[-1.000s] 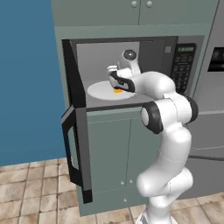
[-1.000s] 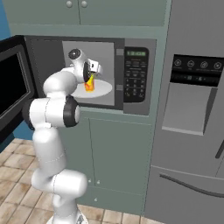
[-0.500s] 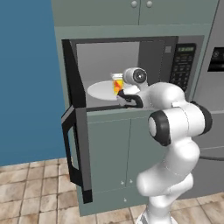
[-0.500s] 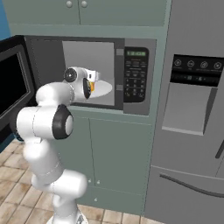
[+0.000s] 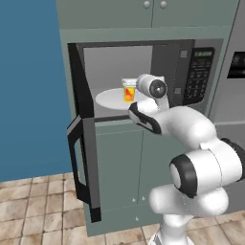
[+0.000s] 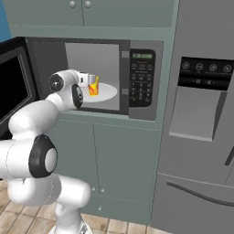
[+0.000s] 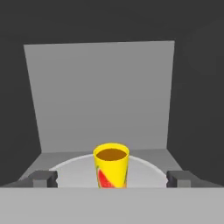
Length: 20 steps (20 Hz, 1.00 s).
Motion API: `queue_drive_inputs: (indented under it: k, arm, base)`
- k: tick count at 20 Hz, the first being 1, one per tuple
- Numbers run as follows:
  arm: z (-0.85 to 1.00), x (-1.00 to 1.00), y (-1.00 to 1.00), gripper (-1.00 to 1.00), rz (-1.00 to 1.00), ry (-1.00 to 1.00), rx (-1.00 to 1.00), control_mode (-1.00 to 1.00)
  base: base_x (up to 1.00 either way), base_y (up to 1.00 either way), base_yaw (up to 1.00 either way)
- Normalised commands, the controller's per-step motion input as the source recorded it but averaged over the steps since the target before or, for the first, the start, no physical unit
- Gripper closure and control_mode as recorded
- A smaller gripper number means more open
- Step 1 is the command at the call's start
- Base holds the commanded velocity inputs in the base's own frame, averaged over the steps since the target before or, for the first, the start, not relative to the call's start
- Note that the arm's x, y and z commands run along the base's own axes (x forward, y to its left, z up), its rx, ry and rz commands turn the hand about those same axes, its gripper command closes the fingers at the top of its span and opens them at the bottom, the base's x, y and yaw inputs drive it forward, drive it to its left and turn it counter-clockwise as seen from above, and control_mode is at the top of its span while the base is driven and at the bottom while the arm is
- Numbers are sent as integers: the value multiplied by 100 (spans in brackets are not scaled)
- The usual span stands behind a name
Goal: Place the microwavable item in the microwave. Then, close the microwave door and press the start button.
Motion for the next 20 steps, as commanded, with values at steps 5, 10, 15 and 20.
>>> queue_drive_inputs:
  k: [5, 10, 15, 20]
  arm:
    - [100, -91, 0, -100, 0, 9, 0, -100]
    - [45, -80, 0, -100, 0, 20, -2, -100]
    - [2, -99, 0, -100, 0, 14, -3, -100]
    - [-14, -100, -2, -100, 0, -1, 0, -100]
  base:
    - [0, 0, 0]
    - [0, 0, 0]
    - [0, 0, 0]
    - [0, 0, 0]
